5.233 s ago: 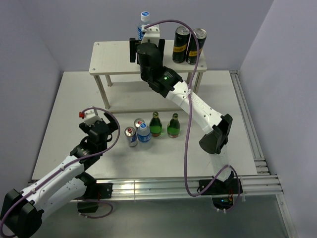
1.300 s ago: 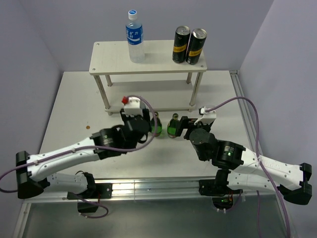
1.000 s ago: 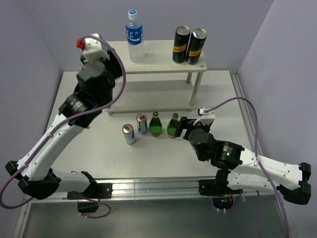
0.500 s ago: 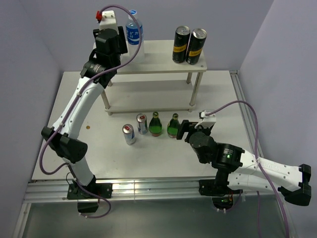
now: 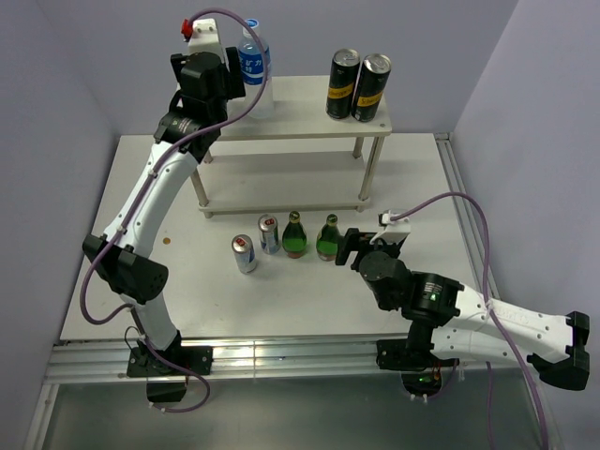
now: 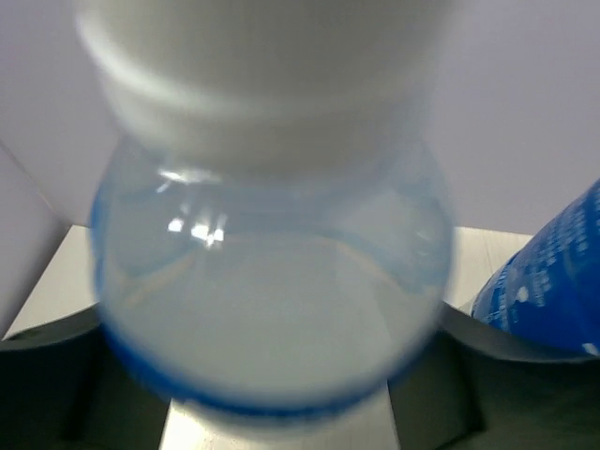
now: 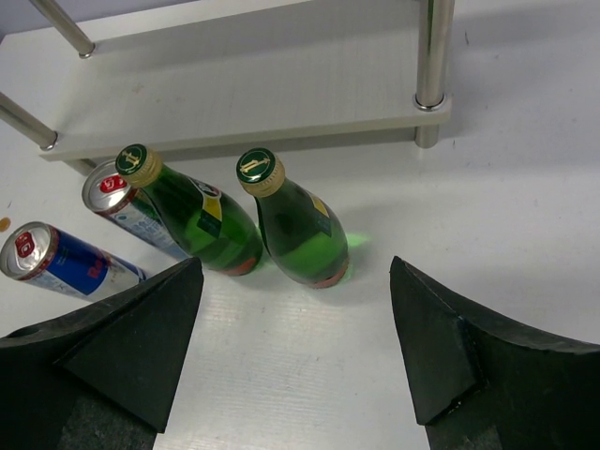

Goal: Place and organize the beverage onto the shelf

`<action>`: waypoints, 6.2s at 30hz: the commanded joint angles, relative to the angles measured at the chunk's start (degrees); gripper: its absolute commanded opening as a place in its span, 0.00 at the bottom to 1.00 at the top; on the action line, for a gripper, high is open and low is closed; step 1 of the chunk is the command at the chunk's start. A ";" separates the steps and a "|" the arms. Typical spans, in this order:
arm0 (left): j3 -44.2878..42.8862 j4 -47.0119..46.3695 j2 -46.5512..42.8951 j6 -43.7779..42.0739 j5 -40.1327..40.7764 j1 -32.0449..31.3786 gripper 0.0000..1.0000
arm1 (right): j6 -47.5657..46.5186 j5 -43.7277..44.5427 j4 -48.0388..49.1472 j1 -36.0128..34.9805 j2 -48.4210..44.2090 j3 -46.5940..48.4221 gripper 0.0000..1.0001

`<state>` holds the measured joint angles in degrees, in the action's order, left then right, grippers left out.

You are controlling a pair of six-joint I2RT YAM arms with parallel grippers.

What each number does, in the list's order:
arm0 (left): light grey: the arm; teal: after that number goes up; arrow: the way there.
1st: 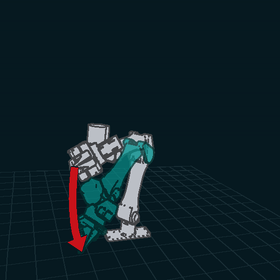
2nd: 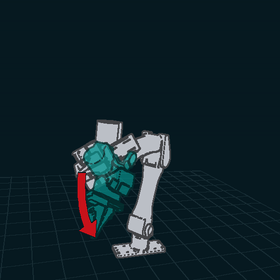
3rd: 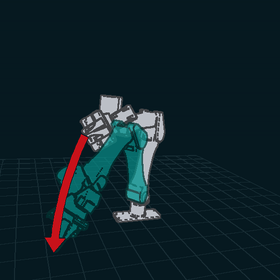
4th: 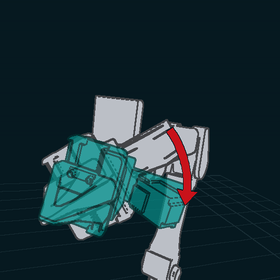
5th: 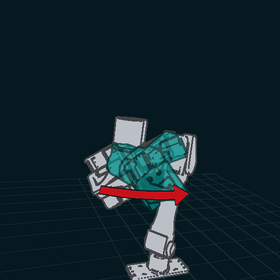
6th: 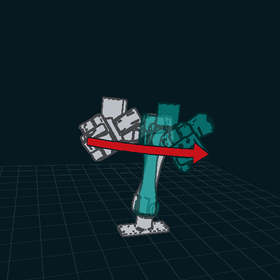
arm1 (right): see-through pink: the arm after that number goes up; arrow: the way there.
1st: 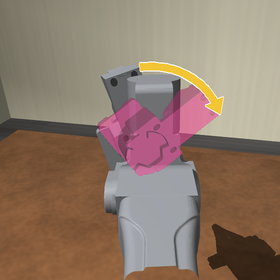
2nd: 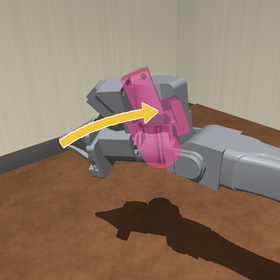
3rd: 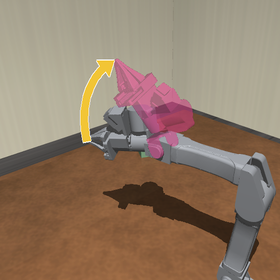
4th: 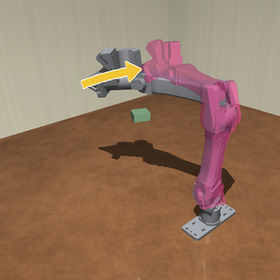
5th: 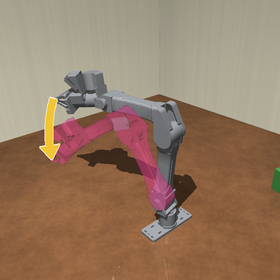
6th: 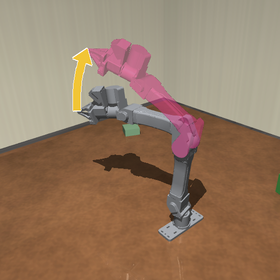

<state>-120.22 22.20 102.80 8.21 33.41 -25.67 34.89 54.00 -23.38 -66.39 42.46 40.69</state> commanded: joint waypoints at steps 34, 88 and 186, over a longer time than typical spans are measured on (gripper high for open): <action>73.18 2.70 -46.56 36.61 9.84 -33.39 0.99 | 3.86 -1.44 0.61 -0.32 -3.52 -5.53 0.95; 78.66 -25.34 -23.44 32.07 24.26 -24.79 0.00 | 4.30 -0.65 -1.85 -0.32 -3.35 -6.32 0.97; 97.64 -57.79 -33.92 16.14 -10.38 -21.53 0.90 | 5.36 -1.79 -2.64 -0.32 -2.38 -6.32 0.97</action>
<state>-22.72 -31.24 66.02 25.08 25.15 -46.78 39.55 51.33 -26.35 -66.39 40.25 34.33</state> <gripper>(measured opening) 0.902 0.971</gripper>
